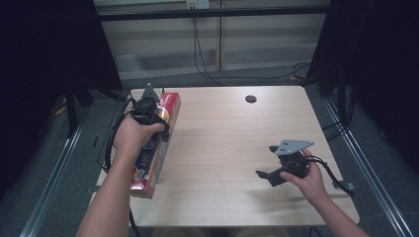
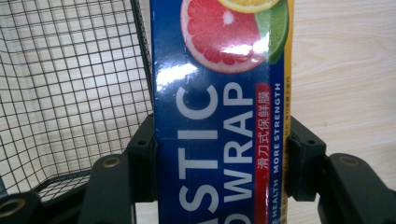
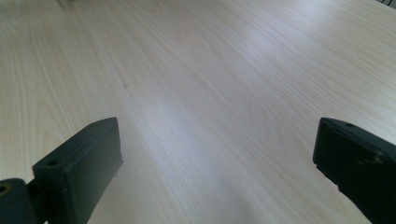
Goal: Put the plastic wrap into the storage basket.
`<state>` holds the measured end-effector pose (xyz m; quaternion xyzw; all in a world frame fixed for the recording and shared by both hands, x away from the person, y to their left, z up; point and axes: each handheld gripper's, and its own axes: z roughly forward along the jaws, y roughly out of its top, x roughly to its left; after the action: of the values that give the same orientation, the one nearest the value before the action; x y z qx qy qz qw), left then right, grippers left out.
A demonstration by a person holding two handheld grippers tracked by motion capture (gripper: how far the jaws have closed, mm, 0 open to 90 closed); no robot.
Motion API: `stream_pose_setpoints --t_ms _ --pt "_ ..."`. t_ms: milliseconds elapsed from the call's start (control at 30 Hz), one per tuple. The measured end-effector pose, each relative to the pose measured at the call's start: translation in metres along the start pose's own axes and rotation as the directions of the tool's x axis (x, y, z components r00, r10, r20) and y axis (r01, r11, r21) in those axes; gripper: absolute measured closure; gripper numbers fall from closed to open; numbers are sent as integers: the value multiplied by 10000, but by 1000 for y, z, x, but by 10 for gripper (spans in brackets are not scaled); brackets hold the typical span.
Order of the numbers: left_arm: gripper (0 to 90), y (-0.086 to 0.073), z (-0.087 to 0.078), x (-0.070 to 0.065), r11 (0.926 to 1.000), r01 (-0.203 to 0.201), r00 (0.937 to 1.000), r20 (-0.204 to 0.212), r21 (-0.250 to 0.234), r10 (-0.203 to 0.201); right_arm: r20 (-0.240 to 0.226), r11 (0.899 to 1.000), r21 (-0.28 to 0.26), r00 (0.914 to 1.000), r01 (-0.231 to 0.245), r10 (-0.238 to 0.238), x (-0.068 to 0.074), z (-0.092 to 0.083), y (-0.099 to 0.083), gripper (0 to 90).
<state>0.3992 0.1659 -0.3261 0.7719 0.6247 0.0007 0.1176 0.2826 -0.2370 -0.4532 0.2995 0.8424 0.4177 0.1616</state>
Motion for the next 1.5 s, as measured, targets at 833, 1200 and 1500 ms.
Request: stream_pose_setpoints --t_ms 833,1200,1500 --pt "426 -2 -5 25 9976 691 9974 -221 -96 -693 -25 10000 54 10000 12 -12 1 1 0 9" --pt "426 -2 -5 34 9958 892 9954 -327 -198 -898 -30 10000 52 10000 13 -13 1 1 0 9" --pt "426 -1 -2 37 9938 1070 9936 -340 -303 -1081 4 10000 54 10000 15 -15 0 1 0 8"
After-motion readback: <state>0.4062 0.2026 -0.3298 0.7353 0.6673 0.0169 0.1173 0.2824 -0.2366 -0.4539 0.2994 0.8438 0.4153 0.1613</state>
